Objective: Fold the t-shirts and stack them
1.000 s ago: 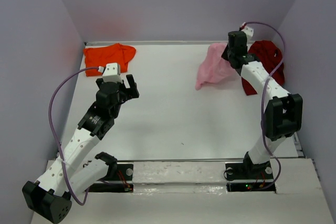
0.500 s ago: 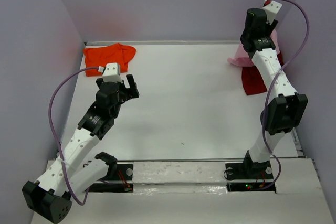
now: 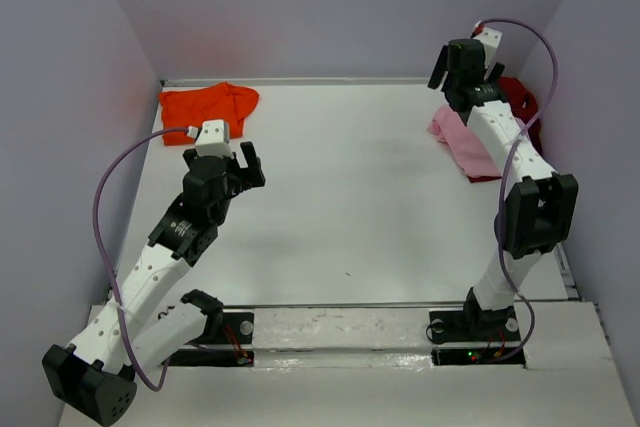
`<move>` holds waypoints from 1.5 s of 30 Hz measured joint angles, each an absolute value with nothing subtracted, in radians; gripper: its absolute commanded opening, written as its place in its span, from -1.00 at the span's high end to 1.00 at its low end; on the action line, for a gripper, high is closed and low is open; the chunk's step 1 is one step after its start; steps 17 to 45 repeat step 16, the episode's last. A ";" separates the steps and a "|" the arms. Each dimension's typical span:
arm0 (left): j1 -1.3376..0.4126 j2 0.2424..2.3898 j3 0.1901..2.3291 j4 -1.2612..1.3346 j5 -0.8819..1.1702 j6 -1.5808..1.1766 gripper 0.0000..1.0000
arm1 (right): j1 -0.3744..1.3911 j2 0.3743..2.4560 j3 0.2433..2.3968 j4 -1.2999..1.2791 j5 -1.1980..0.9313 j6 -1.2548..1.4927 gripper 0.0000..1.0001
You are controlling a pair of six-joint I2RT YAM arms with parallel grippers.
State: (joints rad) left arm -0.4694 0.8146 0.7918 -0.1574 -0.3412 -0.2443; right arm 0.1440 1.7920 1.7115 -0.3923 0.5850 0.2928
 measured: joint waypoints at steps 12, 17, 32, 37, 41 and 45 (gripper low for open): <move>-0.469 0.824 0.792 -0.158 -0.343 -0.244 -0.94 | 0.367 1.580 1.163 -0.217 0.166 0.363 -0.99; -0.469 0.825 0.792 -0.158 -0.345 -0.244 -0.94 | 0.437 1.547 1.057 -0.146 0.097 0.367 -0.99; -0.469 0.825 0.792 -0.158 -0.345 -0.244 -0.94 | 0.437 1.547 1.057 -0.146 0.097 0.367 -0.99; -0.469 0.825 0.792 -0.158 -0.345 -0.244 -0.94 | 0.437 1.547 1.057 -0.146 0.097 0.367 -0.99; -0.469 0.825 0.792 -0.158 -0.345 -0.244 -0.94 | 0.437 1.547 1.057 -0.146 0.097 0.367 -0.99; -0.469 0.825 0.792 -0.158 -0.345 -0.244 -0.94 | 0.437 1.547 1.057 -0.146 0.097 0.367 -0.99</move>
